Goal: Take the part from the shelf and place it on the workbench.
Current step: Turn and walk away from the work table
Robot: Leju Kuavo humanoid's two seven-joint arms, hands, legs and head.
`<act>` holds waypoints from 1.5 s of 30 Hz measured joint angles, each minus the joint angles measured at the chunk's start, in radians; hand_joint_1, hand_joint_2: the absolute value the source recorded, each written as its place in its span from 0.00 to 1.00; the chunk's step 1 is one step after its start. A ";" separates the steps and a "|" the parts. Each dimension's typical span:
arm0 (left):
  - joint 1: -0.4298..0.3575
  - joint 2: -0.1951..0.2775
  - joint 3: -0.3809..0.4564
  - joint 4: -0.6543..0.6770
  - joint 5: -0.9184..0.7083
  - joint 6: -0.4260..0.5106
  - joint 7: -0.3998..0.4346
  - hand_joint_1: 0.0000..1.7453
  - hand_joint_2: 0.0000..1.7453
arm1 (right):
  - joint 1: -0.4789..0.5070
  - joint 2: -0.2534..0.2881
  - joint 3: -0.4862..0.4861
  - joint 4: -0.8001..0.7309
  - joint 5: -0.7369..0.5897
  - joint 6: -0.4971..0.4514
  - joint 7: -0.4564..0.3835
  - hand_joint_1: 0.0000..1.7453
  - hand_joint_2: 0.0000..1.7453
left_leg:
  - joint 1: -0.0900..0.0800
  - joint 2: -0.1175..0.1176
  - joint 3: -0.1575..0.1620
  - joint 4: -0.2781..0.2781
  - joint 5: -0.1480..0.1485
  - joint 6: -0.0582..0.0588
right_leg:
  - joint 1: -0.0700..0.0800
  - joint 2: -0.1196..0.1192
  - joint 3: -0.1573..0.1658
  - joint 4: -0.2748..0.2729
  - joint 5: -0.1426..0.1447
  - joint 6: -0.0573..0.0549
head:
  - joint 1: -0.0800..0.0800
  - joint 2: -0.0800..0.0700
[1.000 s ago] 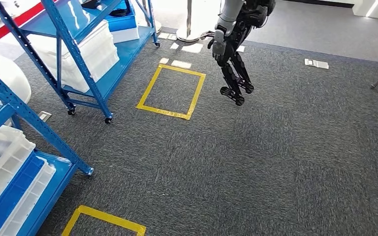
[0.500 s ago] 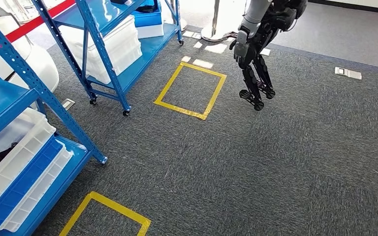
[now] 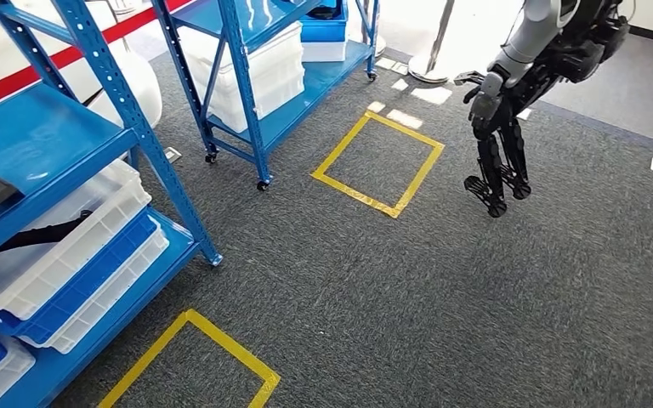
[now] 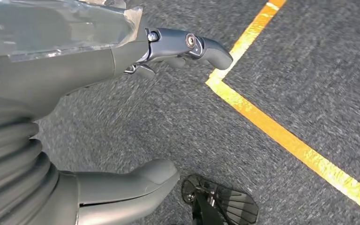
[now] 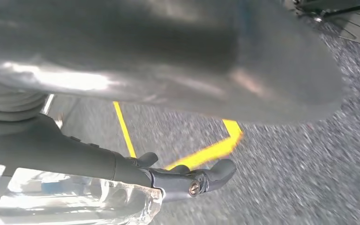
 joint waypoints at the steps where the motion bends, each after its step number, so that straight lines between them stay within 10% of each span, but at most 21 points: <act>1: 0.000 0.000 0.000 0.000 -0.001 0.001 0.000 0.00 1.00 | -0.001 0.000 0.001 0.000 0.000 0.000 0.000 0.00 0.00 | -0.001 -0.012 -0.001 0.005 -0.004 -0.006 | -0.002 0.012 0.024 -0.058 0.023 0.002 | 0.001 0.000; 5: 0.001 0.001 -0.001 0.000 -0.004 0.002 0.001 0.00 1.00 | -0.002 0.000 0.007 0.000 0.000 0.002 0.000 0.00 0.00 | 0.000 -0.032 -0.008 0.013 -0.010 -0.023 | 0.001 0.010 0.050 -0.108 0.041 -0.030 | 0.000 0.000; 9: 0.001 0.002 -0.001 0.001 -0.006 0.003 0.002 0.00 1.00 | 0.000 0.001 0.015 0.000 0.000 0.003 0.001 0.00 0.00 | 0.001 0.056 -0.072 0.145 -0.087 -0.038 | 0.001 -0.023 0.054 -0.110 0.041 -0.052 | -0.010 0.000; 12: 0.001 0.001 -0.003 0.001 -0.012 0.002 0.002 0.00 1.00 | 0.004 0.000 0.019 0.000 0.000 0.004 0.001 0.00 0.00 | 0.002 0.081 -0.153 0.288 -0.133 -0.041 | 0.008 -0.060 0.055 -0.110 0.036 -0.061 | -0.014 0.000; 18: -0.003 0.003 -0.010 0.002 -0.025 0.000 0.003 0.00 1.00 | -0.001 0.005 0.025 0.000 0.000 0.003 0.004 0.00 0.00 | -0.018 0.155 -0.028 0.031 -0.010 -0.006 | 0.021 -0.116 0.071 -0.110 0.020 -0.053 | -0.013 0.000; 22: -0.001 0.005 -0.014 0.002 -0.029 0.000 0.003 0.00 1.00 | -0.004 0.008 0.036 0.000 0.000 0.003 0.007 0.00 0.00 | -0.016 0.115 -0.014 0.005 0.000 0.007 | 0.024 -0.106 0.071 -0.091 0.002 -0.039 | -0.012 0.000; 25: -0.005 0.004 -0.017 0.002 -0.029 -0.001 0.003 0.00 1.00 | -0.001 0.007 0.041 0.000 0.000 0.002 0.008 0.00 0.00 | -0.008 0.080 -0.008 -0.007 0.009 0.015 | 0.018 -0.033 -0.010 0.072 -0.066 -0.043 | -0.007 0.000; 27: -0.005 0.003 -0.018 0.002 -0.029 -0.001 0.003 0.00 1.00 | 0.003 0.006 0.041 0.000 0.000 0.002 0.009 0.00 0.00 | -0.007 0.051 -0.008 -0.006 0.009 0.015 | 0.013 -0.024 -0.064 0.165 -0.090 -0.035 | -0.006 0.000; 31: -0.002 0.003 -0.020 0.002 -0.029 -0.002 0.003 0.00 1.00 | 0.003 0.003 0.042 0.000 0.000 0.003 0.009 0.00 0.00 | -0.002 -0.003 -0.007 0.007 0.001 0.000 | -0.003 0.010 0.010 -0.027 0.012 0.008 | -0.003 0.000; 35: 0.001 0.004 -0.024 0.002 -0.030 -0.002 0.004 0.00 1.00 | 0.000 0.003 0.043 0.000 0.000 0.003 0.010 0.00 0.00 | -0.004 -0.033 -0.016 0.018 -0.007 -0.020 | -0.004 0.024 0.048 -0.101 0.039 -0.023 | 0.000 0.000; 38: 0.003 0.006 -0.025 0.002 -0.032 -0.002 0.004 0.00 1.00 | -0.001 0.005 0.047 0.000 0.000 0.003 0.011 0.00 0.00 | 0.000 0.019 -0.040 0.069 -0.039 -0.030 | -0.005 -0.002 0.052 -0.104 0.041 -0.042 | -0.006 0.000; 42: 0.001 0.005 -0.027 0.002 -0.032 -0.004 0.004 0.00 1.00 | 0.005 0.005 0.048 0.000 0.000 0.003 0.011 0.00 0.00 | 0.003 0.082 -0.157 0.290 -0.135 -0.041 | 0.004 -0.051 0.052 -0.104 0.034 -0.057 | -0.012 0.000; 45: 0.003 0.005 -0.027 0.002 -0.031 -0.006 0.002 0.00 1.00 | 0.003 0.004 0.048 0.000 0.000 0.003 0.012 0.00 0.00 | 0.001 0.097 -0.116 0.203 -0.063 -0.029 | 0.008 -0.082 0.059 -0.105 0.029 -0.061 | -0.012 0.000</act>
